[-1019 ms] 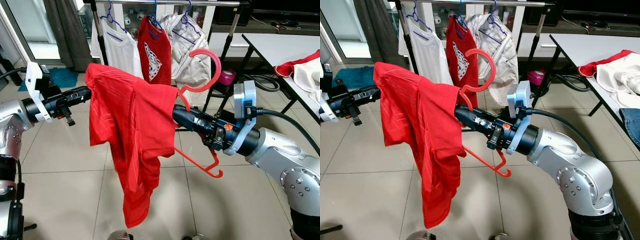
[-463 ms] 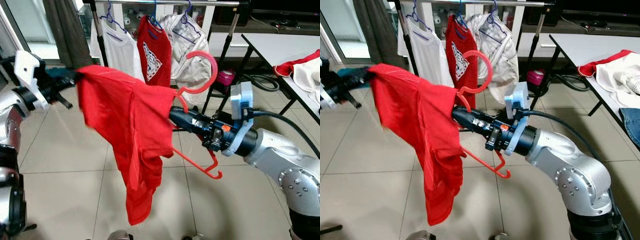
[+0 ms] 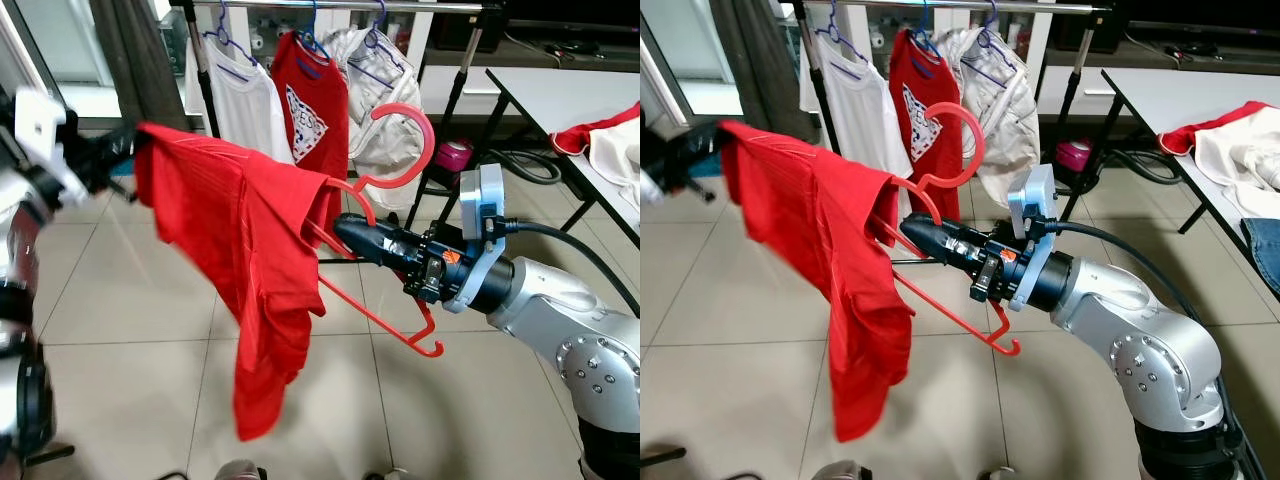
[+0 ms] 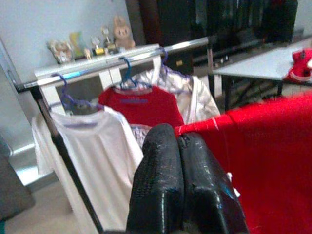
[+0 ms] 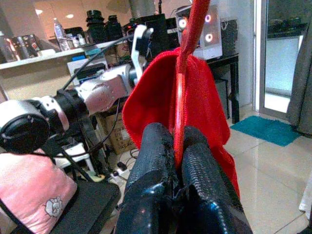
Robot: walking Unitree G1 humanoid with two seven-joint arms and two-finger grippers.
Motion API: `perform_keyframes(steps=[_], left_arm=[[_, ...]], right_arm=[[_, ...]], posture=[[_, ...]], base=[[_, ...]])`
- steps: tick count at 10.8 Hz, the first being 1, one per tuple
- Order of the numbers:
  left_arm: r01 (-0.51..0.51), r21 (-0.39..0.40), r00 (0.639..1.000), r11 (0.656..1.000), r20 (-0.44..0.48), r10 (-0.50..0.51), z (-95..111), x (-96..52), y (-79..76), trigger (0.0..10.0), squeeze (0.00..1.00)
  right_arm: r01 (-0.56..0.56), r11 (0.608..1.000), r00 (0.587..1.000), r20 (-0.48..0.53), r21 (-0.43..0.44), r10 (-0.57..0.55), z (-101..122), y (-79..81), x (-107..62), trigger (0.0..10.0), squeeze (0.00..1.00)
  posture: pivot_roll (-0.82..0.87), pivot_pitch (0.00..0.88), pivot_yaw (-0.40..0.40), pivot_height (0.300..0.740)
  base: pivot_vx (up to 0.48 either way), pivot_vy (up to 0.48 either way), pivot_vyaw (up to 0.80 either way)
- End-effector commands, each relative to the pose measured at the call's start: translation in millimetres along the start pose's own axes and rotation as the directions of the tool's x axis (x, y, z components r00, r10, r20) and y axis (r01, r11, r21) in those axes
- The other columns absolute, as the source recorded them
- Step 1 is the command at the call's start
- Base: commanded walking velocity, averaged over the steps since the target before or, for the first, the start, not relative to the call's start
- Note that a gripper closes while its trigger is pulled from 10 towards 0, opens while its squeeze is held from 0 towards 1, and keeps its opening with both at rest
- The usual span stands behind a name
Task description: Hang hanger
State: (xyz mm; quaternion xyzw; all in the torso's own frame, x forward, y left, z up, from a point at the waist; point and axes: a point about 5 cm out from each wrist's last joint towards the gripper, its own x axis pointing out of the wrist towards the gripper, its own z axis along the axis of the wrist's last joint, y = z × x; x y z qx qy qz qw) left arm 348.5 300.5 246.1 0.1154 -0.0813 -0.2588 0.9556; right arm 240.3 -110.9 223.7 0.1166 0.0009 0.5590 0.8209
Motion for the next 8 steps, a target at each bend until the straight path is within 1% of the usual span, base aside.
perform_keyframes(steps=[1,2,3,4,5,6,7,8], left_arm=[[0.009,0.012,0.999,1.0,0.044,-0.009,12.0,4.7,2.3,0.0,0.0],[0.001,0.005,0.999,1.0,0.052,-0.002,19.1,9.4,6.0,0.0,0.0],[-0.009,0.005,1.0,1.0,0.021,0.009,16.3,10.6,6.6,0.0,0.0],[-0.038,0.017,0.997,0.999,-0.073,0.039,4.7,10.0,6.5,4.5,0.0],[-0.036,0.033,0.987,0.999,-0.157,0.041,-8.5,5.8,5.2,10.0,0.0],[-0.053,0.065,0.983,0.997,-0.172,0.063,-11.2,2.8,6.6,10.0,0.01],[-0.108,0.079,0.97,0.991,-0.209,0.122,-17.3,-6.9,13.3,10.0,1.0],[-0.155,0.081,0.951,0.985,-0.257,0.171,-24.0,-21.7,21.8,10.0,1.0]], right_arm=[[-0.019,1.0,1.0,-0.002,-0.023,0.019,1.1,2.4,0.1,10.0,0.0],[-0.029,0.999,0.999,-0.027,-0.022,0.029,-2.7,4.5,-0.9,10.0,0.0],[-0.028,0.999,0.999,-0.022,-0.021,0.028,-2.8,5.2,-1.1,10.0,0.0],[-0.019,1.0,1.0,-0.008,-0.021,0.018,-1.6,5.1,-1.3,10.0,0.0],[-0.008,1.0,1.0,0.005,-0.022,0.009,-0.3,4.4,-1.7,10.0,0.0],[-0.002,1.0,1.0,0.01,-0.023,0.002,0.3,4.1,-1.9,10.0,0.0],[0.006,1.0,1.0,0.016,-0.022,-0.006,1.2,2.6,-2.4,10.0,0.0],[0.01,1.0,1.0,0.016,-0.018,-0.01,1.2,0.0,-2.2,10.0,0.0]], posture=[[-0.06,0.013,0.017,0.74],[-0.06,0.01,0.026,0.74],[-0.06,0.009,0.031,0.74],[-0.06,0.009,0.038,0.74],[-0.06,0.009,0.038,0.74],[-0.06,0.013,0.041,0.74],[-0.06,0.014,0.037,0.74],[-0.05,0.012,0.03,0.74]], base=[[0.0,0.0,0.0],[0.0,0.0,0.0],[0.0,0.0,0.0],[0.0,0.0,0.0],[0.0,0.0,0.0],[0.0,0.0,0.0],[0.0,0.0,0.0],[0.0,0.0,0.0]])
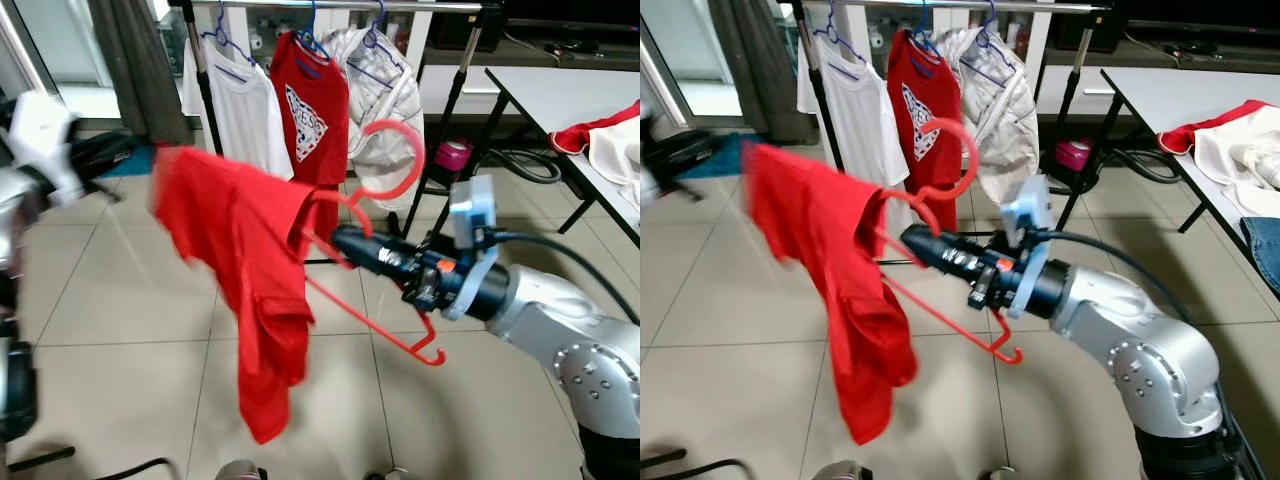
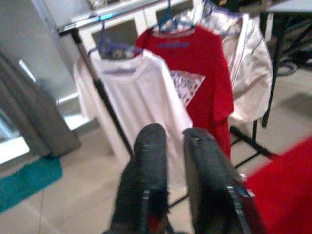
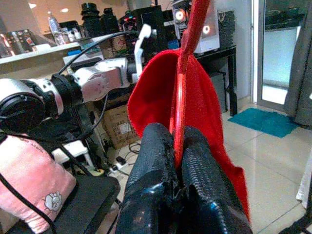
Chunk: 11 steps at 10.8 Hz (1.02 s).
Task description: Hang hanger
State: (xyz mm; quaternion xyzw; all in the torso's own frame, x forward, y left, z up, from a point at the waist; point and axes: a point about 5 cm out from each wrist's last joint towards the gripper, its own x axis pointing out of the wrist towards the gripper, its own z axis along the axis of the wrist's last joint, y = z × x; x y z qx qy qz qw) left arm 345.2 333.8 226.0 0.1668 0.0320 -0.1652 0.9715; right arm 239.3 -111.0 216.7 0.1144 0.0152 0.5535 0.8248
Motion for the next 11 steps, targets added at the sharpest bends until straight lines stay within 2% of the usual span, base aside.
perform_keyframes(steps=[1,2,3,4,5,6,7,8,10,11], left_arm=[[0.062,0.017,0.997,0.998,-0.041,-0.062,-7.9,-11.1,2.8,10.0,1.0],[0.129,0.028,0.991,0.991,-0.041,-0.127,-8.7,-14.5,0.6,10.0,1.0],[0.173,0.017,0.984,0.985,0.031,-0.174,4.1,-14.6,1.8,10.0,1.0],[0.261,-0.014,0.955,0.965,0.149,-0.256,24.8,-8.9,-2.1,10.0,1.0],[0.505,0.021,0.834,0.863,0.243,-0.495,56.5,3.8,-23.3,10.0,1.0],[0.621,0.05,0.758,0.782,0.213,-0.616,64.2,9.6,-36.2,10.0,1.0],[0.728,0.108,0.663,0.677,0.141,-0.735,73.4,19.6,-54.7,10.0,1.0],[0.773,0.134,0.607,0.62,0.129,-0.784,81.3,25.2,-65.2,10.0,1.0],[0.866,0.143,0.459,0.479,0.153,-0.875,99.2,29.4,-89.4,10.0,1.0],[0.905,0.115,0.392,0.41,0.155,-0.907,103.0,30.9,-102.0,10.0,0.0]], right_arm=[[0.01,1.0,0.999,0.031,-0.028,-0.01,7.2,-4.2,1.3,10.0,0.0],[0.016,0.999,0.999,0.029,-0.028,-0.015,7.3,-5.7,1.8,10.0,0.0],[0.024,0.999,1.0,0.022,-0.032,-0.023,7.3,-7.4,2.3,10.0,0.0],[0.023,0.999,1.0,0.011,-0.04,-0.022,7.0,-7.8,2.5,10.0,0.0],[0.009,0.998,1.0,-0.015,-0.061,-0.01,6.1,-7.6,4.0,10.0,0.0],[-0.001,0.997,1.0,-0.027,-0.072,-0.001,6.1,-7.5,4.7,10.0,0.0],[-0.023,0.996,0.999,-0.044,-0.089,0.019,6.5,-6.6,5.9,10.0,0.0],[-0.036,0.994,0.998,-0.054,-0.1,0.031,6.8,-5.9,6.5,10.0,0.0],[-0.062,0.99,0.996,-0.078,-0.129,0.052,7.1,-4.1,7.2,10.0,0.0],[-0.085,0.986,0.993,-0.09,-0.141,0.073,7.3,-1.9,7.1,10.0,0.0]], posture=[[-0.04,0.01,0.025,0.74],[-0.04,0.007,0.024,0.74],[-0.04,0.004,0.021,0.74],[-0.04,0.002,0.018,0.74],[-0.04,0.0,0.015,0.74],[-0.03,0.001,0.016,0.74],[-0.04,0.0,0.023,0.74],[-0.04,0.0,0.023,0.74],[-0.05,0.0,0.046,0.74],[-0.06,0.0,0.057,0.74]], base=[[0.0,0.0,0.0],[0.0,0.0,0.0],[0.0,0.0,0.0],[0.0,0.0,0.0],[0.0,0.0,0.0],[0.0,0.0,0.0],[0.0,0.0,0.0],[0.0,0.0,0.0],[0.0,0.0,0.0],[0.0,0.0,0.0]])
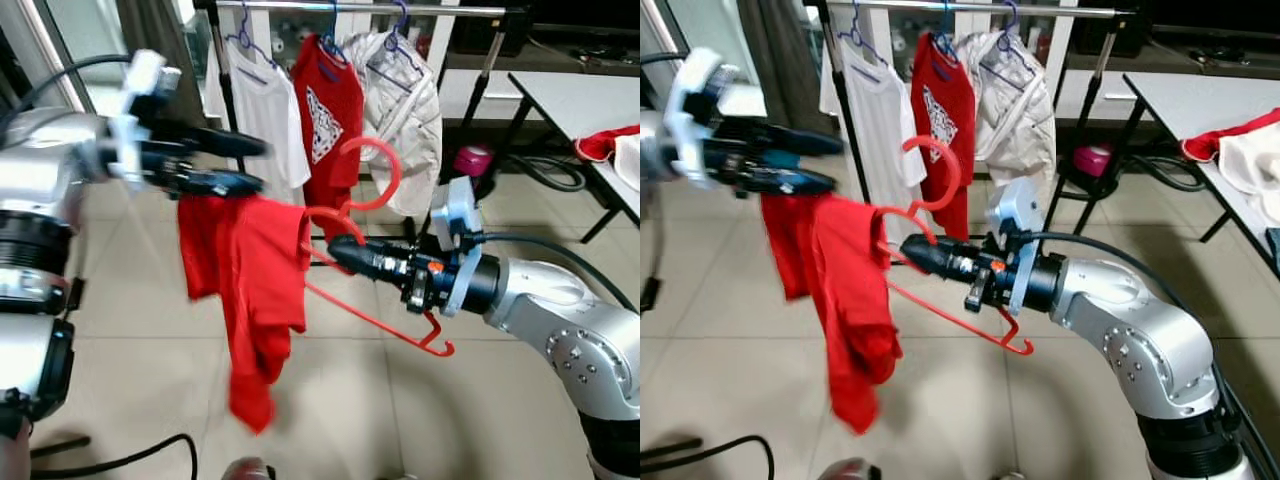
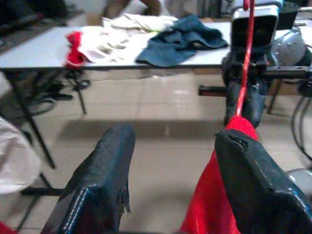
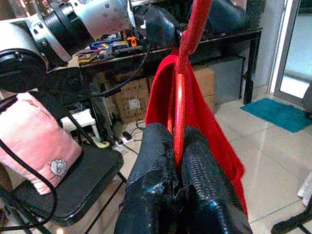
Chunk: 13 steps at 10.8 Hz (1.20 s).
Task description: Hang hanger
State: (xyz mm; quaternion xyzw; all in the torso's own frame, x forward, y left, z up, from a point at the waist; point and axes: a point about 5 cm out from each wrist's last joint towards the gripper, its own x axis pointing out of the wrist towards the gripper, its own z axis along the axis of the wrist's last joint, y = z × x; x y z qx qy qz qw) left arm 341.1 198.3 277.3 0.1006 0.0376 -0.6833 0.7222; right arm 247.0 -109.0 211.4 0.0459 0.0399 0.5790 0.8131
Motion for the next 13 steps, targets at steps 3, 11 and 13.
perform_keyframes(steps=[3,11,13], left_arm=[[0.044,-0.052,0.991,0.998,-0.127,-0.05,-9.2,2.3,-5.5,10.0,0.0],[0.156,-0.077,0.965,0.985,-0.202,-0.169,-15.7,18.8,-12.1,0.0,0.0],[0.163,-0.085,0.964,0.983,-0.199,-0.177,-19.3,20.9,-12.2,0.0,0.0]], right_arm=[[-0.057,0.995,0.998,0.027,-0.081,0.059,13.2,7.0,0.5,10.0,0.0],[-0.109,0.985,0.994,-0.001,-0.131,0.11,16.3,2.5,2.0,10.0,0.0],[-0.114,0.984,0.993,-0.007,-0.137,0.114,17.5,1.4,0.1,10.0,0.0]], posture=[[-0.07,0.0,0.071,0.74],[-0.09,0.0,0.086,0.74],[-0.1,0.0,0.083,0.74]], base=[[0.0,0.0,0.0],[0.0,0.0,0.0],[0.0,0.0,0.0]])
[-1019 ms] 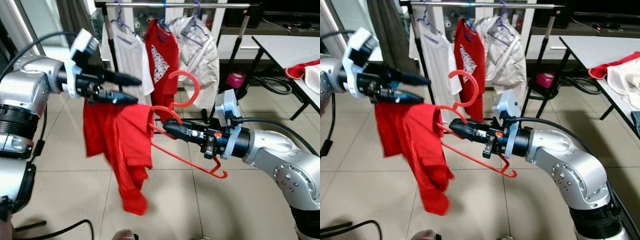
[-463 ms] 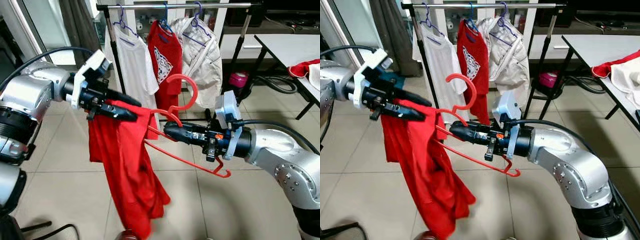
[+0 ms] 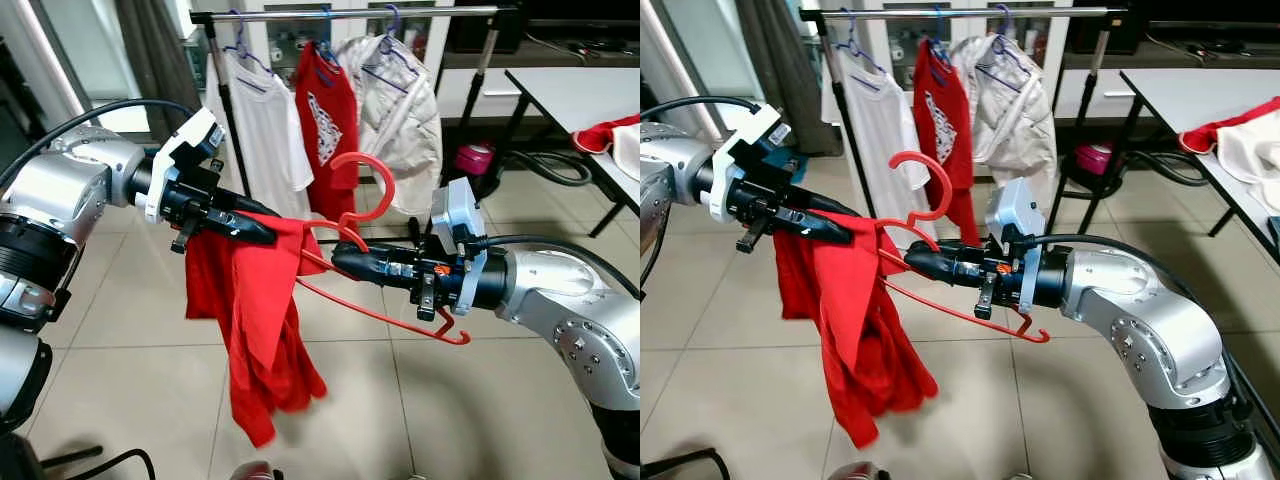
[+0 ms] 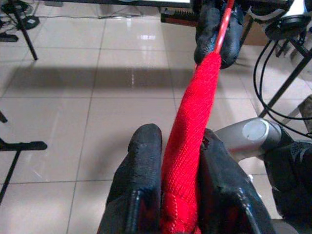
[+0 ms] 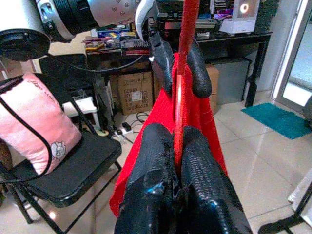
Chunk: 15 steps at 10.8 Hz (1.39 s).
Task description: Hang hanger
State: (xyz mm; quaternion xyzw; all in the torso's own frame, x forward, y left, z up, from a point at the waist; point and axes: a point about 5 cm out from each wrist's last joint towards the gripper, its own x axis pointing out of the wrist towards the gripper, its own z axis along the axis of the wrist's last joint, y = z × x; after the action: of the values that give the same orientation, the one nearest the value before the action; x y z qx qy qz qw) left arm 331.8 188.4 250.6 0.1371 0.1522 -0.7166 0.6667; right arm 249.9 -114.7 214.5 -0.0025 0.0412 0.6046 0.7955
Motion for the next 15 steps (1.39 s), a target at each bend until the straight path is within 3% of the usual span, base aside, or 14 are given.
perform_keyframes(steps=[1,2,3,4,6,7,8,9,10,12,13,14,15], left_arm=[[0.033,0.015,0.999,0.999,-0.006,-0.033,2.1,8.3,0.6,0.0,0.0],[0.028,0.007,1.0,1.0,-0.003,-0.028,-3.0,9.1,0.9,0.0,0.0],[0.024,0.004,1.0,1.0,0.011,-0.024,-4.2,9.9,1.5,0.0,0.0],[0.024,-0.006,0.999,1.0,0.035,-0.024,-5.9,12.1,2.1,0.0,0.0],[0.005,-0.044,0.996,0.999,0.086,-0.001,-11.6,8.2,1.3,0.0,0.0],[-0.054,-0.049,0.994,0.997,0.097,0.058,-16.5,3.6,2.1,0.0,0.0],[-0.186,-0.052,0.975,0.981,0.114,0.191,-25.7,-8.5,1.9,0.0,0.0],[-0.343,-0.061,0.931,0.937,0.111,0.348,-40.3,-24.3,6.1,0.0,0.0],[-0.481,-0.11,0.863,0.87,0.116,0.492,-53.5,-28.2,13.4,0.0,0.0],[-0.497,-0.093,0.852,0.863,0.137,0.505,-55.4,-26.0,13.2,0.0,0.0],[-0.487,-0.074,0.844,0.871,0.216,0.49,-37.7,-29.4,15.0,0.0,0.0],[-0.422,-0.023,0.876,0.906,0.245,0.415,-18.2,-30.0,12.9,0.0,0.0],[-0.396,0.003,0.887,0.918,0.258,0.382,-8.3,-30.6,11.7,0.0,0.0]], right_arm=[[-0.053,0.996,0.997,0.061,-0.067,0.057,15.7,3.1,3.1,10.0,0.0],[-0.057,0.996,0.996,0.062,-0.061,0.061,16.9,2.0,3.5,10.0,0.0],[-0.058,0.997,0.996,0.066,-0.05,0.061,17.7,0.9,3.3,10.0,0.21],[-0.047,0.998,0.996,0.074,-0.031,0.049,19.4,-2.0,1.4,10.0,1.0],[-0.015,1.0,0.997,0.075,-0.026,0.017,19.9,-5.1,-5.5,10.0,1.0],[-0.003,1.0,0.997,0.083,-0.018,0.004,18.8,-3.9,-6.4,10.0,1.0],[-0.009,1.0,0.994,0.113,-0.007,0.01,21.2,0.3,-8.4,10.0,1.0],[0.01,1.0,0.993,0.118,0.003,-0.01,18.2,-3.2,-7.6,10.0,1.0],[0.045,0.999,0.992,0.114,-0.002,-0.045,17.2,-4.6,-13.4,10.0,1.0],[0.081,0.996,0.978,0.189,0.045,-0.088,17.2,-0.2,-19.4,10.0,1.0],[0.068,0.995,0.98,0.181,0.069,-0.079,4.5,6.9,-10.1,10.0,1.0],[0.101,0.995,0.992,0.083,-0.006,-0.1,-16.4,9.8,13.4,10.0,1.0],[0.123,0.992,0.989,0.092,-0.028,-0.119,-19.4,10.6,25.7,10.0,1.0]], posture=[[-0.1,0.0,0.079,0.74],[-0.11,0.0,0.075,0.74],[-0.11,0.0,0.074,0.74],[-0.11,0.0,0.072,0.74],[-0.12,0.0,0.073,0.74],[-0.12,0.0,0.062,0.74],[-0.11,0.0,0.012,0.74],[-0.13,0.0,0.029,0.74],[-0.11,0.0,0.038,0.74],[-0.08,0.0,0.032,0.74],[-0.07,0.0,0.041,0.74],[-0.05,0.0,0.051,0.74],[-0.04,0.0,0.052,0.74]], base=[[0.0,0.0,0.0],[0.0,0.0,0.0],[0.0,0.0,0.0],[0.0,0.0,0.0],[0.0,0.0,0.0],[0.0,0.0,0.0],[0.0,0.0,0.0],[0.0,0.0,0.0],[0.0,0.0,0.0],[0.0,0.0,0.0],[0.0,0.0,0.0],[0.0,0.0,0.0],[0.0,0.0,0.0]])
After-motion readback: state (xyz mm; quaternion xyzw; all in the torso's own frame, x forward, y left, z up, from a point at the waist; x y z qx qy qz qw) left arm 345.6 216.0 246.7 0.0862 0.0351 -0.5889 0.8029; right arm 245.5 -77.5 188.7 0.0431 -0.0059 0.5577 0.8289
